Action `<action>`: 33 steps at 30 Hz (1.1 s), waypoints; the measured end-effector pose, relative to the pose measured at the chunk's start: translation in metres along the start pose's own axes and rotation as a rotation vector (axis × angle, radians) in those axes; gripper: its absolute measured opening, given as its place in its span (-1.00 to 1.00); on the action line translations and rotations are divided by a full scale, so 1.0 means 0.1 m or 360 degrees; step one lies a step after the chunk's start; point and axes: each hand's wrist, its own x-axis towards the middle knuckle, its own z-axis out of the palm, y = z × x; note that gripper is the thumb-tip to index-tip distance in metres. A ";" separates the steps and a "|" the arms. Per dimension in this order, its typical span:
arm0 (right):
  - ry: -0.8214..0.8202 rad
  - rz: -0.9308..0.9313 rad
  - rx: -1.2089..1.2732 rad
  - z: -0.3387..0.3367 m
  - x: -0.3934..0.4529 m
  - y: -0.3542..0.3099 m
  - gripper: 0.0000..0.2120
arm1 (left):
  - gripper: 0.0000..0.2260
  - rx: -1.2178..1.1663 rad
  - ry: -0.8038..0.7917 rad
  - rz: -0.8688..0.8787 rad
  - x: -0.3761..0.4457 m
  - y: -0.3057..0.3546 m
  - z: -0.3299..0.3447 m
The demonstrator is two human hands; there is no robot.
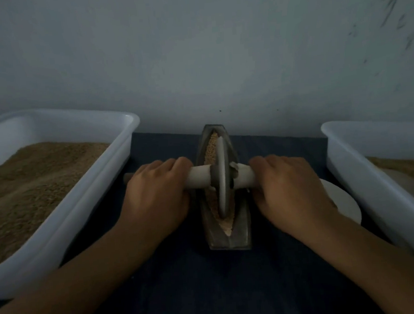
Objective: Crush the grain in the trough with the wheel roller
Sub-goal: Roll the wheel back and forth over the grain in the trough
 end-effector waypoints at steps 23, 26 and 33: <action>-0.0269 0.0114 -0.0178 0.62 1.10 0.39 -0.81 | -0.76 0.0333 -0.0632 -0.0366 1.05 -0.24 0.52; -0.0279 0.0169 -0.0148 0.64 1.06 0.39 -0.82 | -0.75 0.0372 -0.0604 -0.0334 1.05 -0.22 0.51; -0.0159 0.0139 -0.0215 0.46 0.58 0.20 -0.80 | -0.77 0.0439 -0.0437 -0.0217 0.67 -0.08 0.34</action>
